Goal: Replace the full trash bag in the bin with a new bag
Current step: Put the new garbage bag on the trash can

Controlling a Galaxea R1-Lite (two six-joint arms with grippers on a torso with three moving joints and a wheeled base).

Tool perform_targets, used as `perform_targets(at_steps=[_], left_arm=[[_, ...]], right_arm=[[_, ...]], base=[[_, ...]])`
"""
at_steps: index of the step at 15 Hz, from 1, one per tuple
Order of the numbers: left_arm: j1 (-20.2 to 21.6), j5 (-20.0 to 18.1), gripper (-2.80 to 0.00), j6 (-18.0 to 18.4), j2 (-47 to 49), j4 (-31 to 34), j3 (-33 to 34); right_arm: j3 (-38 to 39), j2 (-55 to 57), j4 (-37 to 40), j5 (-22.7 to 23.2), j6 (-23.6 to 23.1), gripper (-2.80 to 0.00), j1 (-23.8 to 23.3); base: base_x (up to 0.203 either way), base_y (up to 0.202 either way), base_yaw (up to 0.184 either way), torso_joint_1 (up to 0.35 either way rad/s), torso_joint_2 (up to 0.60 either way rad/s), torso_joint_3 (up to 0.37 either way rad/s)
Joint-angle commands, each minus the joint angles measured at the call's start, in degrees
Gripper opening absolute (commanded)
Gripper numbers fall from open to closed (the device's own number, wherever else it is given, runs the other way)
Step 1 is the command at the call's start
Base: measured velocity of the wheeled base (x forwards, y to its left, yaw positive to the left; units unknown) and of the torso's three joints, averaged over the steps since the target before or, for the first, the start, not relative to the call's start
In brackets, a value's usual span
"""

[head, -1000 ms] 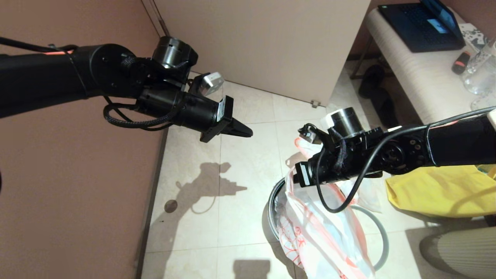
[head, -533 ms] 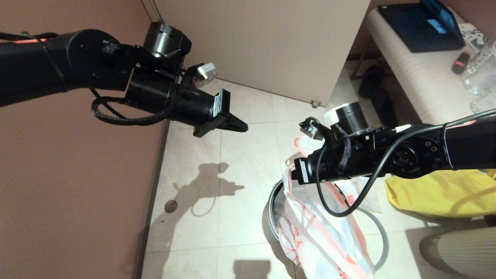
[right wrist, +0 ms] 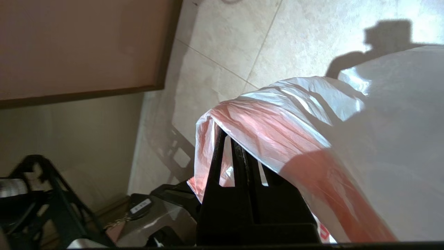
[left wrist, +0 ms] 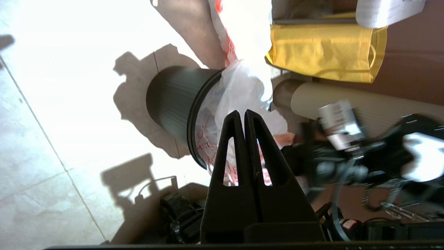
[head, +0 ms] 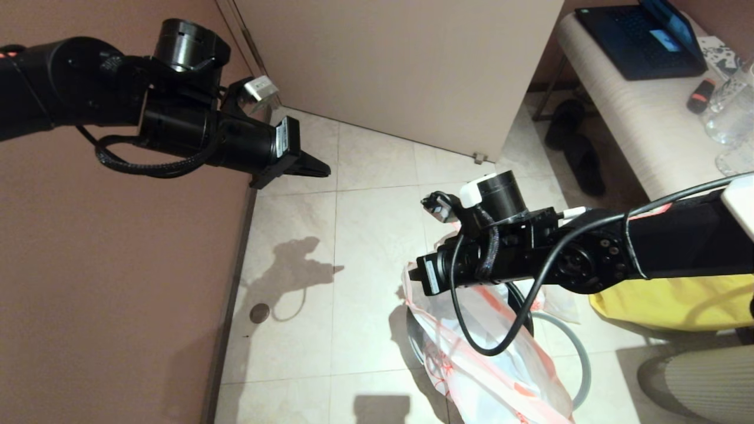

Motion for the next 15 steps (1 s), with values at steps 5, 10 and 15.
perform_targets(at_steps=[5, 10, 15], left_arm=[[6.52, -7.85, -2.80, 0.94, -1.86, -0.25, 0.01], [6.35, -10.32, -2.80, 0.93, -3.07, 0.55, 0.09], [6.96, -11.72, -2.80, 2.26, -5.89, 3.09, 0.10]], right_arm=[[-22.26, 18.33, 11.33, -10.15, -3.13, -2.80, 6.91], [-23.55, 12.72, 21.83, -14.67, -2.61, -2.80, 8.07], [-9.91, 0.73, 26.56, -17.33, -2.31, -2.80, 8.35]], base=[[0.000, 0.000, 0.000, 0.000, 0.00, 0.000], [0.000, 0.000, 0.000, 0.000, 0.00, 0.000], [0.000, 0.000, 0.000, 0.000, 0.00, 0.000]])
